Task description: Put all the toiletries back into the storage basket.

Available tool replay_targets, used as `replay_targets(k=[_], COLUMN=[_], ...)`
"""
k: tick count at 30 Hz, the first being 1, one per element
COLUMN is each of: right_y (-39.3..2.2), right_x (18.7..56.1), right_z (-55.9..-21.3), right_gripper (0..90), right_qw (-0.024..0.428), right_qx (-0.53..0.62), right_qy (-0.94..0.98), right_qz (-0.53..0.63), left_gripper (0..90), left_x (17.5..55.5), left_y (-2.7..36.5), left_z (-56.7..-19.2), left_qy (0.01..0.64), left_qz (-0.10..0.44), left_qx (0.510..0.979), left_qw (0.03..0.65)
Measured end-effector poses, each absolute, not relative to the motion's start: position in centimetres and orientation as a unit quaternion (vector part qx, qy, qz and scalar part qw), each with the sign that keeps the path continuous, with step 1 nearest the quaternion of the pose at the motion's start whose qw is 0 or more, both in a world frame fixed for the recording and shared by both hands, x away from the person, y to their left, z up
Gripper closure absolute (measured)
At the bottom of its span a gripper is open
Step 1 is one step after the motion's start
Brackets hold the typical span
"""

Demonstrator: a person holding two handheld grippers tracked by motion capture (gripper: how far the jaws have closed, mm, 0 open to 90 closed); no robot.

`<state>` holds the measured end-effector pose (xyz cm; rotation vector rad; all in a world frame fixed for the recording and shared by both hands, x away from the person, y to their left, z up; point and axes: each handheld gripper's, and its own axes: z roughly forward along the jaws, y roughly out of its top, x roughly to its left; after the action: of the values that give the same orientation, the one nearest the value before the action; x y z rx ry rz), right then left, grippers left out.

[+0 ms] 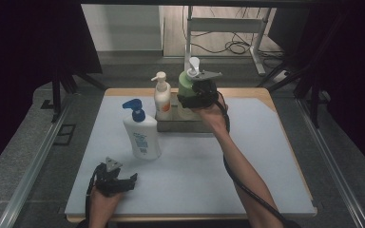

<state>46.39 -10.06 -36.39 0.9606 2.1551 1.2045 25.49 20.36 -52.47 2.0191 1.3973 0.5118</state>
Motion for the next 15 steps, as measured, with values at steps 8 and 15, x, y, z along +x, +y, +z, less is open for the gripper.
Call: replay_targets(k=[8, 15], right_y=[-9.6, -9.5], right_x=[47.3, 48.0], right_z=[-37.4, -38.2], right_gripper=[12.6, 12.6], right_qw=[0.244, 0.236], right_qx=[0.358, 0.362], right_qy=[0.792, 0.798], right_qz=[0.430, 0.419], left_gripper=[11.7, 11.7], left_x=[25.5, 25.5], left_y=[20.4, 20.4], left_z=[-52.5, -52.5], left_qy=[0.529, 0.529], left_qz=[0.194, 0.194], left_qx=[0.765, 0.765], left_qw=[0.311, 0.311])
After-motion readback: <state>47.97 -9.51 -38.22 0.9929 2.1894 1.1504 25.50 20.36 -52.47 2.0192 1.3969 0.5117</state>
